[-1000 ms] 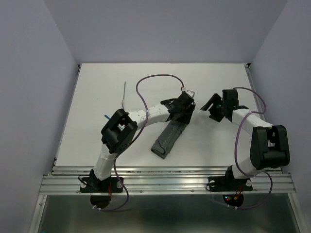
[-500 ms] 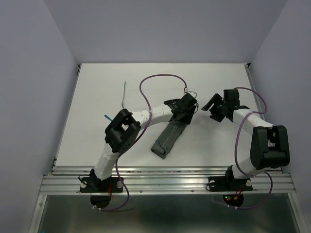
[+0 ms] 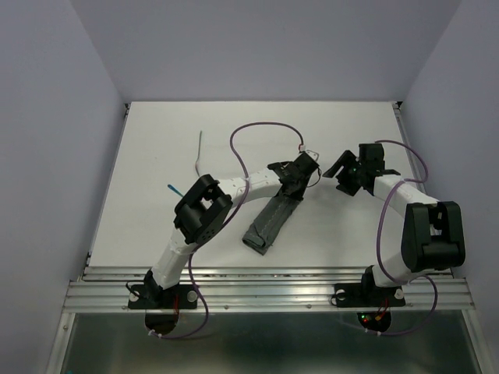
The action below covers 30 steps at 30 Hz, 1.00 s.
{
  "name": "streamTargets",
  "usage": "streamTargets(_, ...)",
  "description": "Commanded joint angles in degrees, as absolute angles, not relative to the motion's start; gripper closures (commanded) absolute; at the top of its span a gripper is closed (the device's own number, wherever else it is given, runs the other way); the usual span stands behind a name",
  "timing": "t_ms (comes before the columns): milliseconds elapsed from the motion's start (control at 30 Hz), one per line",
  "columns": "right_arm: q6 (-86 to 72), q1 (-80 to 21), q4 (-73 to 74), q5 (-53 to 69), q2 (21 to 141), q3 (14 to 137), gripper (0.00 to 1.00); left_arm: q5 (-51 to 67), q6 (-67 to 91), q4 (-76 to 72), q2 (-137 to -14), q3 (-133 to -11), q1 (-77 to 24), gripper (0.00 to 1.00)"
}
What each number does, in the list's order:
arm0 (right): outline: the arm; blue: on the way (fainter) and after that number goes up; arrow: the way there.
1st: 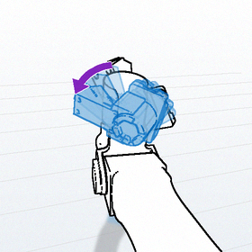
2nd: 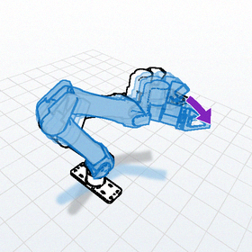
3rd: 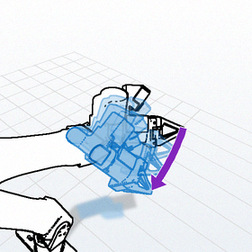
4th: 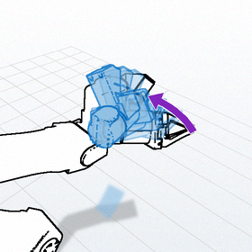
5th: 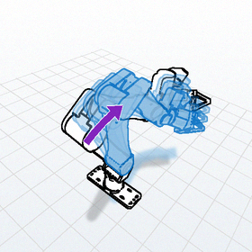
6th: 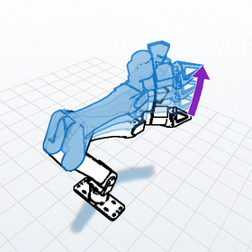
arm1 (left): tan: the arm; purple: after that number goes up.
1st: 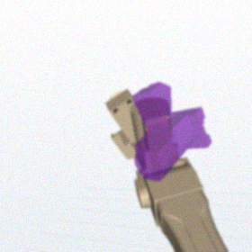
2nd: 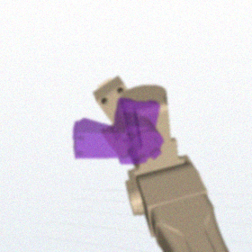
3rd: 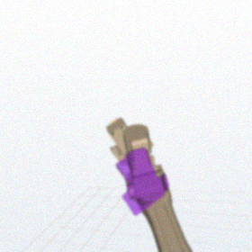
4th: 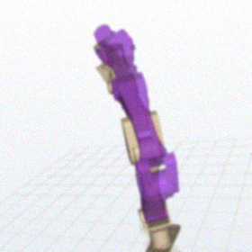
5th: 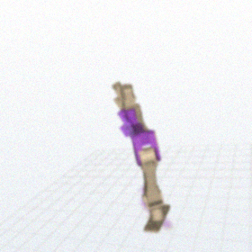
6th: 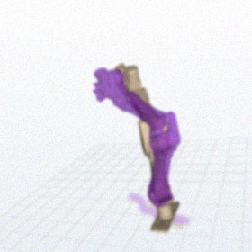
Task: Fold the napkin into a case and place the utensils inside
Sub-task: Pick up the top corner of the smaller rectangle folded napkin from the center of the board.
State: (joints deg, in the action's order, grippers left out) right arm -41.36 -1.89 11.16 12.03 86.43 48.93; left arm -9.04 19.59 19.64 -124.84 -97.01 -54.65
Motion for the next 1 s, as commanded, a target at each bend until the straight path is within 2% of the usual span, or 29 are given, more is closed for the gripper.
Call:
streamTargets(0, -40.78, -1.49, 11.16, 12.22, 85.34, 48.78, 0.28, -9.49, 18.46, 20.57, -125.33, -100.11, -55.02, 0.7)
streamTargets(67, -40.69, -1.49, 11.25, 12.3, 85.25, 48.87, 0.28, -9.32, 18.28, 20.65, -125.51, -100.11, -55.02, 0.72)
streamTargets(133, -40.61, -1.49, 11.34, 12.39, 85.08, 49.04, 0.28, -9.14, 18.19, 20.83, -125.86, -100.28, -55.02, 0.8)
streamTargets(200, -40.52, -1.49, 11.51, 12.3, 84.9, 48.96, 0.28, -8.88, 18.11, 21.0, -126.03, -100.55, -55.02, 0.83)
streamTargets(233, -40.52, -1.49, 11.51, 12.39, 84.99, 48.96, 0.28, -8.88, 18.11, 21.09, -126.21, -100.55, -55.02, 0.9)
streamTargets(333, -40.34, -1.49, 11.6, 12.57, 84.9, 49.04, 0.28, -8.26, 18.02, 21.09, -126.3, -100.63, -54.93, 0.99)
streamTargets(500, -40.08, -1.49, 11.78, 12.57, 84.46, 48.96, 0.29, -7.38, 18.28, 20.48, -125.42, -100.02, -54.93, 1.0)
streamTargets(800, -39.2, -1.49, 11.95, 13.62, 84.37, 49.3, 0.29, -1.06, 21.53, 12.04, -116.46, -92.46, -53.09, 1.0)
streamTargets(867, -38.94, -1.49, 11.95, 14.93, 84.64, 49.57, 0.29, -1.41, 21.36, 13.62, -116.63, -93.51, -53.09, 0.85)
streamTargets(900, -38.59, -1.49, 11.87, 15.12, 84.81, 49.66, 0.29, -1.49, 21.18, 14.15, -116.8, -93.69, -53.09, 0.7)
streamTargets(967, -38.41, -1.49, 11.95, 15.56, 84.99, 49.83, 0.28, -1.84, 20.83, 14.68, -116.72, -93.95, -53.17, 0.58)
